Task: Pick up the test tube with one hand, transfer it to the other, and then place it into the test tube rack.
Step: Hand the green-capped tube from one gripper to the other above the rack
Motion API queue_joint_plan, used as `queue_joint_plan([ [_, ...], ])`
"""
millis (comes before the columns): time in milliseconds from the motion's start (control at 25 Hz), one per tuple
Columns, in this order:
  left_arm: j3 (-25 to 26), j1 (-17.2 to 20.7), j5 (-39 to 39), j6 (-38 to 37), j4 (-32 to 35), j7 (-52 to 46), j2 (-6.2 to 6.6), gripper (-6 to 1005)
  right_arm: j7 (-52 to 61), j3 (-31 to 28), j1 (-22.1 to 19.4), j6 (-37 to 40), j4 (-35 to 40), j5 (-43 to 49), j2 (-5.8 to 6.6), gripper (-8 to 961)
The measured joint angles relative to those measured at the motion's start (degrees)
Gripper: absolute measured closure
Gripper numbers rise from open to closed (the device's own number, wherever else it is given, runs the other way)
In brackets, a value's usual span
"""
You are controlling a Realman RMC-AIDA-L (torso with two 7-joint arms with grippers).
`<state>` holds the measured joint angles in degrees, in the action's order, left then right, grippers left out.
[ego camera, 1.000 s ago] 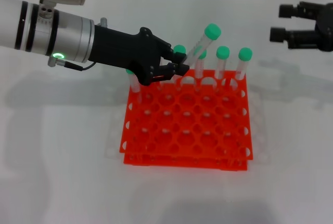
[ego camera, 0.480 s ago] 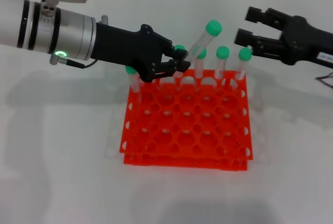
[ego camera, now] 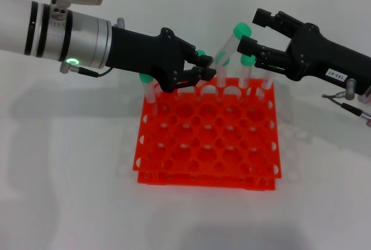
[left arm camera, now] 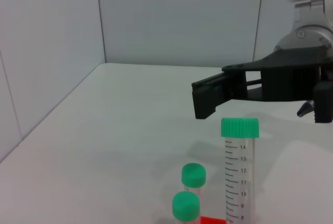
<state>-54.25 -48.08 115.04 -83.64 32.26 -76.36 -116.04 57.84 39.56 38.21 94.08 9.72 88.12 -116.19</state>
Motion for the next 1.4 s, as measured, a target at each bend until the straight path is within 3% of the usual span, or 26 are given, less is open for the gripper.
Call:
queue_joint_plan([
  [760,-0.14,0.01,0.01,-0.03,0.25,0.25,-0.56,778,-4.04,0.52,0.38,-0.54,-3.73,-1.10,0.00,101],
  [960,-0.23,0.00,0.02,-0.03,0.19,0.25,-0.69,769,-4.77,0.52,0.78,-1.11,-4.81,-1.05,0.00,299],
  [1400,-0.34,0.00,0.02,-0.03,0.08,0.25,-0.82,748,-5.03,0.33,1.27,-1.61,-5.19,-1.33,0.00,397],
])
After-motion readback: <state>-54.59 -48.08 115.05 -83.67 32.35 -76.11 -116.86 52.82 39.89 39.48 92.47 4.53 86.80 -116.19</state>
